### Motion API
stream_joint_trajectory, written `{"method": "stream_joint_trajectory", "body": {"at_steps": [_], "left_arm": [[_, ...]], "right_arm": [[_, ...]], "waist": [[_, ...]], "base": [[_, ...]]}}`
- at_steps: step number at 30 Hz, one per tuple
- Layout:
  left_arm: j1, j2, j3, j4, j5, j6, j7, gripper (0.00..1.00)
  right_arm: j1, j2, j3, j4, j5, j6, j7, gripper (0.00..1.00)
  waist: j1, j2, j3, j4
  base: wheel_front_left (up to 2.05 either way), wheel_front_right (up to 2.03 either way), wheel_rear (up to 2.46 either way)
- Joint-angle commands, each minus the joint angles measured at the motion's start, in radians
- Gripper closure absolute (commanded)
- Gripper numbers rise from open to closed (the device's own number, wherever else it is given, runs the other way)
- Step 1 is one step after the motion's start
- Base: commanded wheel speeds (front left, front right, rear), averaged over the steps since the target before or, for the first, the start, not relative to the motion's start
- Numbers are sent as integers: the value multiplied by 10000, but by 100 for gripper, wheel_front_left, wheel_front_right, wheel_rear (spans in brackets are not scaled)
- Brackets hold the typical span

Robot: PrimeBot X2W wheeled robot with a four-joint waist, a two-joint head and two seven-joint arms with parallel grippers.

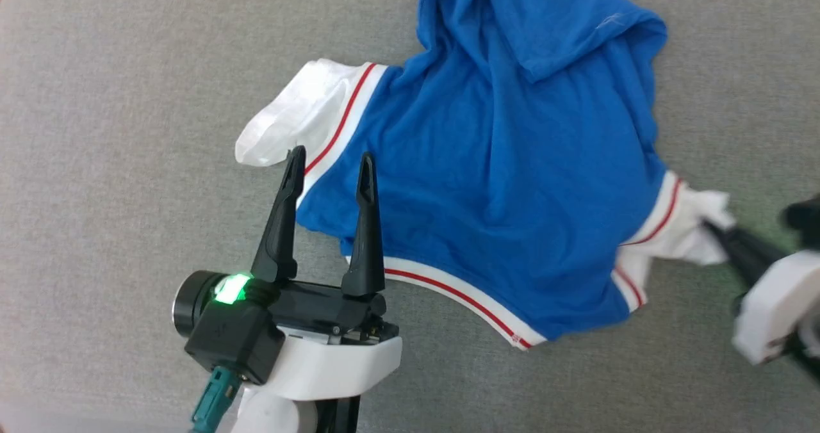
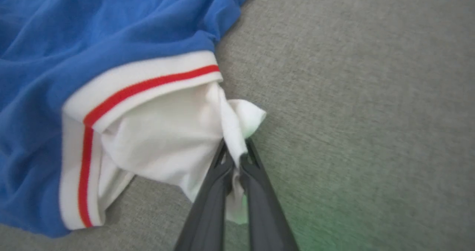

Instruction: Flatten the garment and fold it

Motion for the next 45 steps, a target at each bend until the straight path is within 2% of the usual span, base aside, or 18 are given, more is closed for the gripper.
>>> {"method": "stream_joint_trajectory", "body": {"at_steps": [1, 10, 15, 16, 17, 21, 24, 27, 31, 34, 38, 41, 45], "left_arm": [[42, -50, -14, 27, -57, -22, -45, 0], [-60, -53, -317, 171, -359, 30, -45, 0], [-150, -54, -507, 365, -588, 45, -45, 0], [-177, -54, -548, 412, -657, 53, -45, 0], [-203, -54, -586, 479, -705, 56, -45, 0], [-304, -54, -634, 729, -699, 33, -45, 0], [-312, -54, -560, 801, -577, 13, -45, 0], [-245, -54, -444, 784, -423, -26, -45, 0], [-106, -54, -276, 690, -325, -42, -45, 0], [48, -54, -102, 630, -282, 38, -45, 0], [202, 122, 180, 971, 376, 258, -45, 0], [128, 500, 362, 1517, 767, 397, 158, 0], [-432, 1170, 442, 2087, 1229, 290, 1910, 0]], "right_arm": [[-129, -77, -198, 75, -11, -25, -59, 100], [-172, -1385, -3108, 91, -418, -25, 310, 100], [-420, -1572, -3551, 731, -1166, -25, 170, 100], [-555, -1461, -3532, 889, -1262, -25, 32, 54], [-699, -1307, -3456, 1062, -1337, -25, -125, 0], [-1153, -648, -3082, 1484, -1403, -25, -967, 0], [-1286, -157, -3236, 1227, -1307, -25, -1809, 0], [-1087, 479, -3595, 449, -1337, -25, -2718, 0], [-179, 1768, -3942, -924, -1496, -25, -3680, 0], [706, 2759, -4003, -1715, -1693, -25, -4078, 0], [1605, 3849, -3890, -2325, -1927, -25, -4326, 0], [1852, 4172, -3677, -2581, -2045, -25, -4332, 0], [1840, 4239, -3423, -2709, -2138, -25, -4228, 0]], "waist": [[0, -1, -72, -80], [0, -1, -61, -145], [0, -1, 33, -126], [0, -1, 47, -137], [0, -1, 51, -158], [0, -1, -14, -283], [0, -1, -114, -428], [0, -1, -226, -595], [0, -1, -356, -789], [0, -1, -421, -928], [0, -1, -427, -1158], [0, -1, -395, -1331], [0, -1, -324, -1454]], "base": [[0, 0, 0], [0, 0, 0], [0, 0, 0], [0, 0, 0], [0, 0, 0], [0, 0, 0], [0, 0, 0], [0, 0, 0], [0, 0, 0], [0, 0, 0], [0, 0, 0], [0, 0, 0], [0, 0, 0]]}}
